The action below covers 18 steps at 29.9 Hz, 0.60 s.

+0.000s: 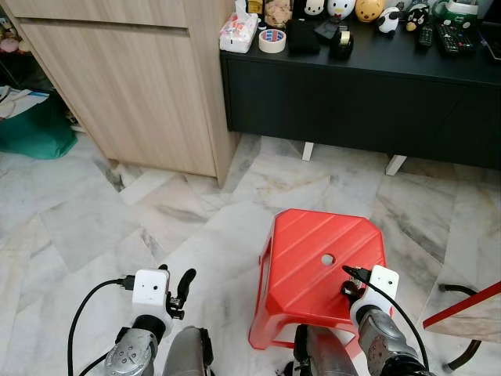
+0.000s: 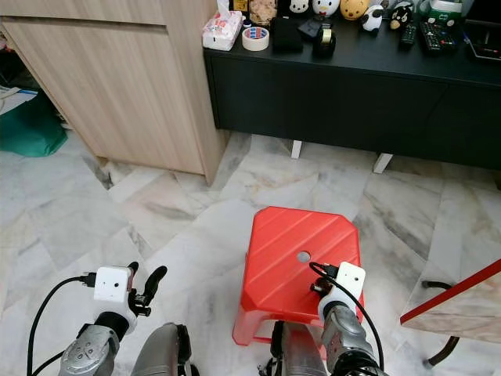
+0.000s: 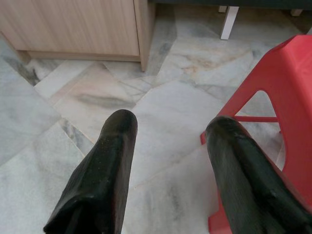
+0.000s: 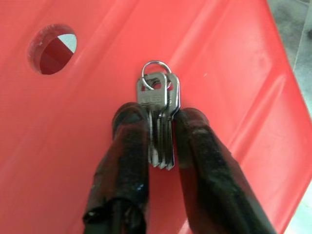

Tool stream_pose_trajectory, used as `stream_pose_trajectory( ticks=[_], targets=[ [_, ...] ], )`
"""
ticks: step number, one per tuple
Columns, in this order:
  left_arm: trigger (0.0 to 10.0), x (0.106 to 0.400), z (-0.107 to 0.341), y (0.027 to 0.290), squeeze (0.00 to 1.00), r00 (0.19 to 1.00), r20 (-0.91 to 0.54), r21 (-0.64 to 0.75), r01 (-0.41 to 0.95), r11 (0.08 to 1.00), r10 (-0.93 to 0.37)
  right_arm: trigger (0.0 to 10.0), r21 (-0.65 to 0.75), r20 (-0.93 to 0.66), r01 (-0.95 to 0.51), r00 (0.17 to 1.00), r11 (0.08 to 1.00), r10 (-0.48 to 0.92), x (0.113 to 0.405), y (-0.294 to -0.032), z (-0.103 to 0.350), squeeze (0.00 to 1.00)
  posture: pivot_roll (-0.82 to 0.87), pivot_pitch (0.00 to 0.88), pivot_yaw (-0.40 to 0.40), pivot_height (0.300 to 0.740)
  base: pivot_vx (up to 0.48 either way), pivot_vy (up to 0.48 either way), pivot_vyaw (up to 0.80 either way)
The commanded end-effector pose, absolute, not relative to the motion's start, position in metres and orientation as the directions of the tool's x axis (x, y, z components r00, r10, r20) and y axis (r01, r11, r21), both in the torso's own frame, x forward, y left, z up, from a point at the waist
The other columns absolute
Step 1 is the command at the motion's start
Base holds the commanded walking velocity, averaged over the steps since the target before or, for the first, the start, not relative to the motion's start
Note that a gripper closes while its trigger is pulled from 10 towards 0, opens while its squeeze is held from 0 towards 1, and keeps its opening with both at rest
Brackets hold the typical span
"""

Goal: Hang keys on a hook

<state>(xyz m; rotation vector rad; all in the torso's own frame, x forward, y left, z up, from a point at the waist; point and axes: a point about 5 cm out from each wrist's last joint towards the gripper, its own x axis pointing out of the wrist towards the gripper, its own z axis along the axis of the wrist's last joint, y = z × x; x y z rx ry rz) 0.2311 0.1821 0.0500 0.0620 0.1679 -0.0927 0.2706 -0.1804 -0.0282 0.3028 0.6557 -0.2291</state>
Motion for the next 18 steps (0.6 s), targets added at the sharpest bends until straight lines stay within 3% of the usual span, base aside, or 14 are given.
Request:
stream_pose_trajectory(
  ticks=[1, 11, 18],
  targets=[
    [10.0, 0.227, 0.046, 0.182, 0.00, 0.978, -0.193, 0.061, 0.092, 0.994, -0.079, 0.0, 0.220, -0.700, 0.299, 0.711, 0.929, -0.063, 0.253, -0.168, -0.045, 0.00, 0.10, 0.225, 0.004, 0.630, 0.000, 0.000, 0.00],
    [10.0, 0.230, 0.045, 0.182, 0.00, 0.978, -0.196, 0.060, 0.089, 0.994, -0.076, 0.0, 0.228, -0.664, 0.273, 0.745, 0.935, -0.056, 0.260, -0.167, -0.039, 0.00, 0.10, 0.207, 0.000, 0.630, 0.000, 0.000, 0.00],
    [10.0, 0.239, 0.042, 0.185, 0.00, 0.979, -0.196, 0.064, 0.078, 0.995, -0.064, 0.0, 0.224, -0.577, 0.256, 0.813, 0.940, -0.083, 0.267, -0.169, -0.029, 0.00, 0.09, 0.158, -0.002, 0.630, 0.000, 0.000, 0.00]
  ],
)
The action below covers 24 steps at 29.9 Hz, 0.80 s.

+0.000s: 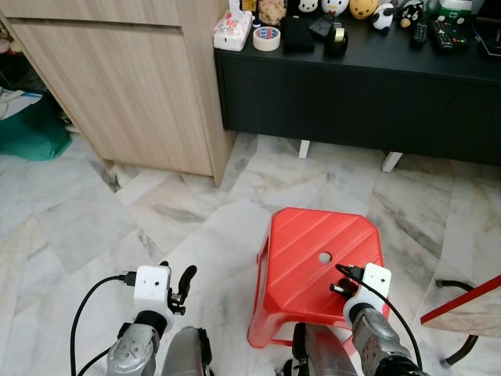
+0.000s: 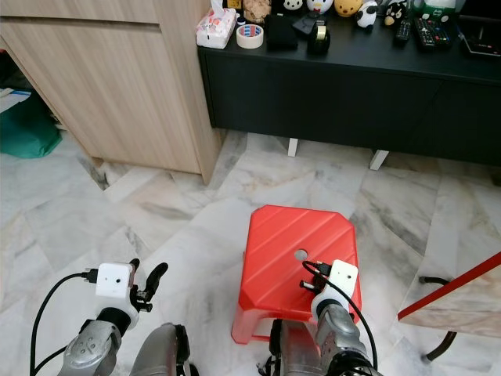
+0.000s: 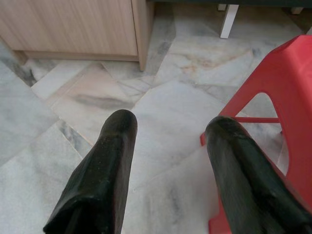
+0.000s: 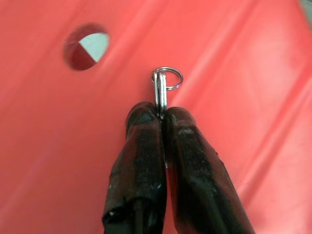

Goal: Hang keys on a hook

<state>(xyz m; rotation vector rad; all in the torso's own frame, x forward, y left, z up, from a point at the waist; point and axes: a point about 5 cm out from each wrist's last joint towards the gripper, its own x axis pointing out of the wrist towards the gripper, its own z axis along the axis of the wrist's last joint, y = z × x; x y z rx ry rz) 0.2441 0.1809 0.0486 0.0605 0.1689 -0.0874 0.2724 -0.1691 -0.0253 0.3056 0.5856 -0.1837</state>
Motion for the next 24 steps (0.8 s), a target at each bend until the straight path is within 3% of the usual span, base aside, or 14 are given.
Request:
stream_pose_trajectory(
  ticks=[1, 6, 7, 8, 24],
  targets=[
    [10.0, 0.240, 0.041, 0.186, 0.00, 0.978, -0.198, 0.065, 0.075, 0.995, -0.061, 0.0, 0.224, -0.564, 0.259, 0.821, 0.940, -0.092, 0.268, -0.170, -0.028, 0.00, 0.09, 0.154, -0.002, 0.630, 0.000, 0.000, 0.00],
    [10.0, 0.248, 0.034, 0.191, 0.00, 0.976, -0.215, 0.070, 0.060, 0.996, -0.043, 0.0, 0.213, -0.459, 0.229, 0.882, 0.950, -0.110, 0.274, -0.172, -0.017, 0.00, 0.07, 0.109, -0.002, 0.630, 0.000, 0.000, 0.00],
    [10.0, 0.249, 0.032, 0.193, 0.00, 0.974, -0.224, 0.071, 0.054, 0.996, -0.037, 6.2, 0.210, -0.451, 0.224, 0.886, 0.952, -0.109, 0.274, -0.172, -0.016, 0.00, 0.07, 0.091, -0.002, 0.630, 0.000, 0.000, 0.00],
    [10.0, 0.249, 0.027, 0.195, 0.00, 0.970, -0.243, 0.071, 0.044, 0.997, -0.026, 10.0, 0.206, -0.448, 0.219, 0.888, 0.954, -0.107, 0.274, -0.173, -0.016, 0.00, 0.06, 0.081, -0.001, 0.630, 0.000, 0.000, 0.00],
    [10.0, 0.218, -0.026, 0.232, 0.00, 0.873, -0.474, 0.070, -0.087, 0.994, 0.110, 10.0, 0.196, -0.463, 0.229, 0.879, 0.954, -0.116, 0.274, -0.174, -0.017, 0.00, 0.07, 0.010, -0.009, 0.630, 0.000, 0.000, 0.00]
  ],
)
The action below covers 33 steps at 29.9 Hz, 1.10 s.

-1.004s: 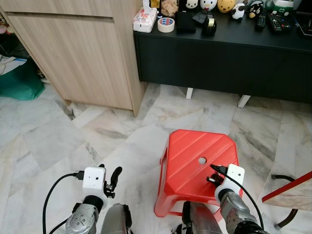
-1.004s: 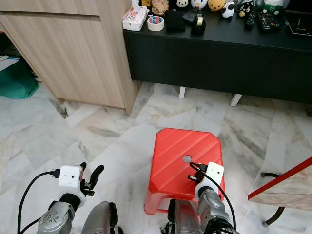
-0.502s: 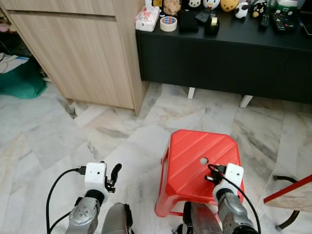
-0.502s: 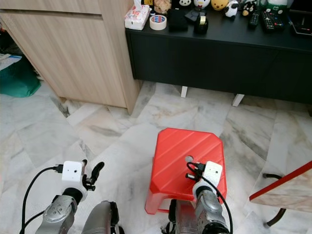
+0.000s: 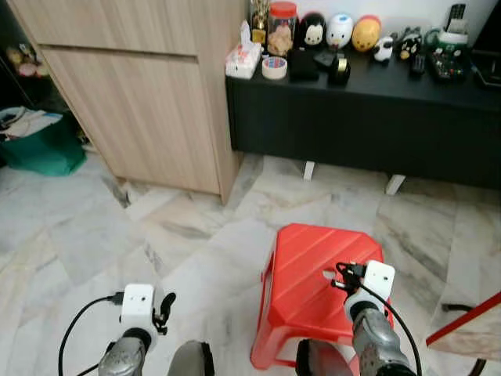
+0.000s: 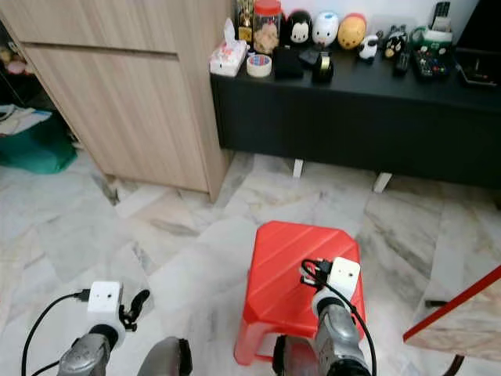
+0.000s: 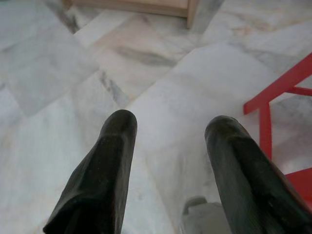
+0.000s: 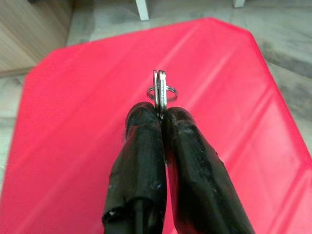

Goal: Hang keys on a hook

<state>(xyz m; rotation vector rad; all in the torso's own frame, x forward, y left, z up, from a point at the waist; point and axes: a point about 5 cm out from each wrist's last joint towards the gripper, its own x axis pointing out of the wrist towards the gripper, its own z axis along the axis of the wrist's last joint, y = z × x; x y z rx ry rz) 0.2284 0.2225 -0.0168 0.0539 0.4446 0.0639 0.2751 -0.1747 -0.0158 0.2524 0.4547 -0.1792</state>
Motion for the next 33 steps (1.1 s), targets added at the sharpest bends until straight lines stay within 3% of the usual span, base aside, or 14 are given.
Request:
stream_pose_trajectory(
  ticks=[1, 10, 15, 33],
  targets=[
    [10.0, 0.218, -0.026, 0.232, 0.00, 0.873, -0.474, 0.070, -0.087, 0.994, 0.110, 10.0, 0.196, -0.463, 0.229, 0.879, 0.954, -0.116, 0.274, -0.174, -0.017, 0.00, 0.07, 0.010, -0.009, 0.630, 0.000, 0.000, 0.00],
    [10.0, 0.168, -0.068, 0.241, 0.00, 0.722, -0.668, 0.052, -0.196, 0.979, 0.180, 10.0, 0.178, -0.443, 0.205, 0.890, 0.962, -0.108, 0.278, -0.168, -0.013, 0.00, 0.06, 0.000, -0.005, 0.630, 0.000, 0.000, 0.00],
    [10.0, 0.162, -0.072, 0.238, 0.00, 0.708, -0.684, 0.039, -0.203, 0.978, 0.175, 10.0, 0.167, -0.458, 0.202, 0.883, 0.965, -0.105, 0.276, -0.167, -0.015, 0.00, 0.07, 0.000, -0.006, 0.630, 0.000, 0.000, 0.00],
    [10.0, 0.151, -0.081, 0.238, 0.00, 0.675, -0.719, 0.030, -0.209, 0.978, 0.166, 10.0, 0.146, -0.507, 0.221, 0.854, 0.964, -0.119, 0.267, -0.169, -0.025, 0.00, 0.07, 0.000, -0.002, 0.630, -0.270, 0.000, 0.00]
  ],
)
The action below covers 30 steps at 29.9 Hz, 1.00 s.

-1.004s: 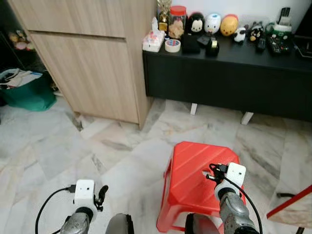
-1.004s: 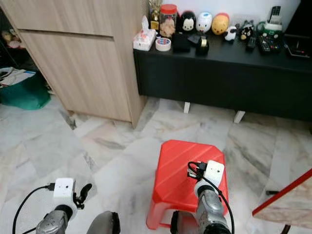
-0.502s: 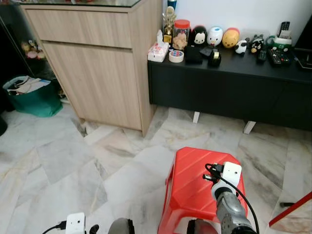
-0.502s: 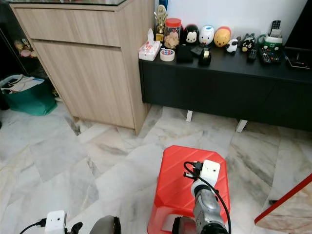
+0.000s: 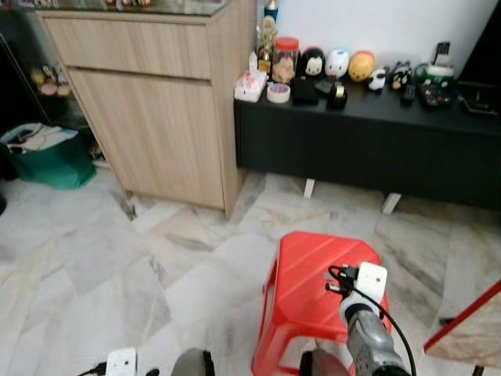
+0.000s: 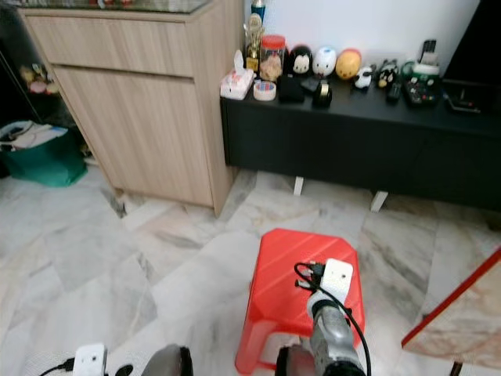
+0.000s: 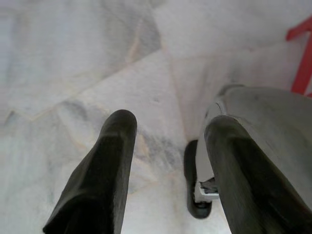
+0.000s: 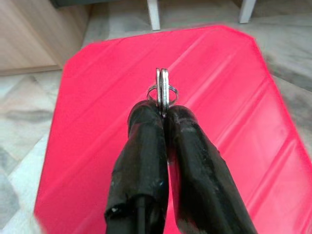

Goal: Hang keys on a hook

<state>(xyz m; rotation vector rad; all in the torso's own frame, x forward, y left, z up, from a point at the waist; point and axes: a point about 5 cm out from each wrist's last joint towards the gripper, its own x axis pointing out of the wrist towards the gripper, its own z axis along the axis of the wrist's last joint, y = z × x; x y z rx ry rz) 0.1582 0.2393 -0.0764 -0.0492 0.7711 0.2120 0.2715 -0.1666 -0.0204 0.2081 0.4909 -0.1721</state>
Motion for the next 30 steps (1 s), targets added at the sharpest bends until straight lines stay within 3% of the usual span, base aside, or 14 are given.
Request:
stream_pose_trajectory(
  ticks=[1, 14, 22, 30],
  targets=[
    [10.0, 0.150, -0.081, 0.238, 0.00, 0.673, -0.721, 0.030, -0.208, 0.978, 0.166, 10.0, 0.146, -0.509, 0.223, 0.852, 0.964, -0.119, 0.267, -0.169, -0.025, 0.00, 0.07, 0.000, -0.002, 0.630, -0.292, 0.000, 0.00],
    [10.0, 0.146, -0.084, 0.238, 0.00, 0.648, -0.744, 0.035, -0.207, 0.978, 0.164, 10.0, 0.139, -0.563, 0.249, 0.816, 0.958, -0.130, 0.260, -0.175, -0.033, 0.00, 0.07, 0.000, -0.004, 0.630, -0.068, 0.000, 0.00],
    [10.0, 0.144, -0.086, 0.235, 0.00, 0.637, -0.755, 0.032, -0.207, 0.978, 0.159, 10.0, 0.115, -0.638, 0.246, 0.761, 0.962, -0.119, 0.248, -0.178, -0.044, 0.00, 0.07, 0.000, -0.006, 0.670, 0.000, 0.000, 0.00],
    [10.0, 0.143, -0.087, 0.232, 0.00, 0.633, -0.759, 0.027, -0.203, 0.979, 0.152, 10.0, 0.042, -0.746, 0.222, 0.656, 0.974, -0.117, 0.218, -0.181, -0.066, 0.00, 0.07, 0.003, -0.005, 0.725, 0.000, 0.000, 0.00]
  ],
)
